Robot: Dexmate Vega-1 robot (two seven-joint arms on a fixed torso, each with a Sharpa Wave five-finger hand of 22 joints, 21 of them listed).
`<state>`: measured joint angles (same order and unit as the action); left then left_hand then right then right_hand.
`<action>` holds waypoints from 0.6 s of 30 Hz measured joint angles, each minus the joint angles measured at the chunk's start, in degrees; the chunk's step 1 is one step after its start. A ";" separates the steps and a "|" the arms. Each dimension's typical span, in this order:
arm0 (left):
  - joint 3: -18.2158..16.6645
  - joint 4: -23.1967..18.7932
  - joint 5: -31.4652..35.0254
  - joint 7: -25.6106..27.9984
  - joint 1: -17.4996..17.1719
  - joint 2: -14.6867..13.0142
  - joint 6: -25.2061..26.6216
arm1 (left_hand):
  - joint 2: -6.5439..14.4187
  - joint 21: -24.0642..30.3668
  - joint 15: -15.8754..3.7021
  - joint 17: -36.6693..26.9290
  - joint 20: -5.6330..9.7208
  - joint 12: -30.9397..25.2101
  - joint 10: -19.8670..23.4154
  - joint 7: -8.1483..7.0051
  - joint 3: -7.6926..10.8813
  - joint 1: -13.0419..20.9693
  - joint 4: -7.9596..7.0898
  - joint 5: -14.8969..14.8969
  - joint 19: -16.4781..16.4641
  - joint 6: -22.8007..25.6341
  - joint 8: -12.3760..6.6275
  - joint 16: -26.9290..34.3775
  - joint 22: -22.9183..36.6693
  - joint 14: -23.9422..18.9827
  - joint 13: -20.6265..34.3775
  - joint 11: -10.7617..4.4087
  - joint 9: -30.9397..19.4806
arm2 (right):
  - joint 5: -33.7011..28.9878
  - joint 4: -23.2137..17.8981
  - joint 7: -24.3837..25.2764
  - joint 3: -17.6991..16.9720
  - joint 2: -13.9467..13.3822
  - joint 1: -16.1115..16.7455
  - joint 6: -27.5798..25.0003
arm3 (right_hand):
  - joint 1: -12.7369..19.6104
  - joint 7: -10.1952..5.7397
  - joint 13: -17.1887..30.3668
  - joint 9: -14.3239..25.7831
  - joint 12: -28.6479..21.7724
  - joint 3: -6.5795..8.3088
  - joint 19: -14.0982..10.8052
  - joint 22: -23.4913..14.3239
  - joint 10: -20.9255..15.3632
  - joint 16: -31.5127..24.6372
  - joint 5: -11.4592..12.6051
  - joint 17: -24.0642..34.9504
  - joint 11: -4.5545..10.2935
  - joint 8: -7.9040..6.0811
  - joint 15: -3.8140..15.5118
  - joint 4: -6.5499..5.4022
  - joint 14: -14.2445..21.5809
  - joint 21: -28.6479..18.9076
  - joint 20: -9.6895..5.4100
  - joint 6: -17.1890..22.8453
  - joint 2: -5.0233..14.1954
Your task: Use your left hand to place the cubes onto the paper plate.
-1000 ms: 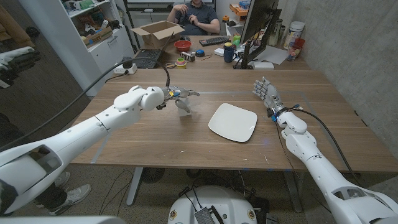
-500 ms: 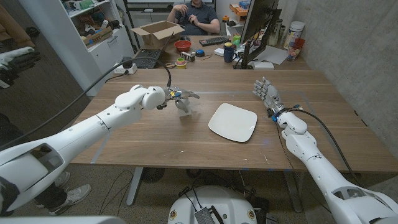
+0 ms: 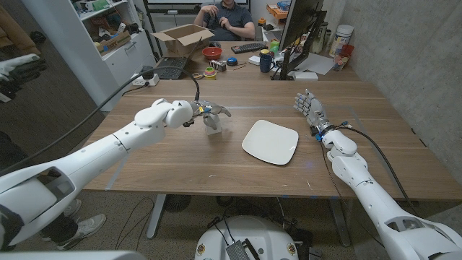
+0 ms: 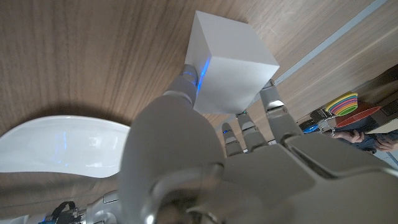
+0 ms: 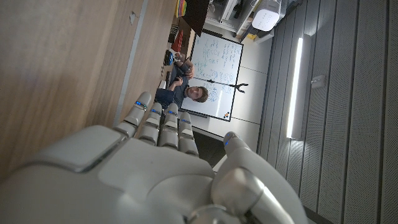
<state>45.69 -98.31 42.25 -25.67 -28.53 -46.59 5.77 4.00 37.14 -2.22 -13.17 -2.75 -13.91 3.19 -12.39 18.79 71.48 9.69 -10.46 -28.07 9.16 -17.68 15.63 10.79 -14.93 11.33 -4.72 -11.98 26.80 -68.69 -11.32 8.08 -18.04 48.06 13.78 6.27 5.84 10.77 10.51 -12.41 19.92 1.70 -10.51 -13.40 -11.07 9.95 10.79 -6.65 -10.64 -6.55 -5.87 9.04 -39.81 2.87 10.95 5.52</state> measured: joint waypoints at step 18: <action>-0.21 -0.55 1.07 0.91 -0.55 0.25 1.96 | -0.14 7.64 -2.82 -1.10 -1.80 -10.04 28.80 -0.22 -1.56 0.88 -1.58 0.67 -2.35 8.83 -0.18 4.04 -0.42 -20.52 2.37 -3.38 0.27 | -0.15 -0.34 0.48 -0.03 0.01 0.23 0.41 | -0.30 0.00 0.00 0.00 0.00 -0.24 0.00 0.00 0.00 0.00 0.00 0.00 0.00 0.00 0.01 -0.23 -0.01 0.45 0.00 0.00 -0.30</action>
<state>45.49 -98.86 43.32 -24.76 -29.08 -46.35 7.74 3.86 44.77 -5.04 -14.27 -4.55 -23.96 31.99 -12.60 17.23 72.35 8.11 -9.80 -30.42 17.99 -17.87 19.66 10.38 -35.45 13.70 -8.10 -11.72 26.65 -69.03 -10.84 8.05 -18.03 48.28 14.19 5.98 5.84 10.77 10.52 -12.41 19.69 1.70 -10.51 -13.40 -11.07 9.94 10.79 -6.65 -10.64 -6.54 -6.10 9.03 -39.36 2.87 10.95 5.22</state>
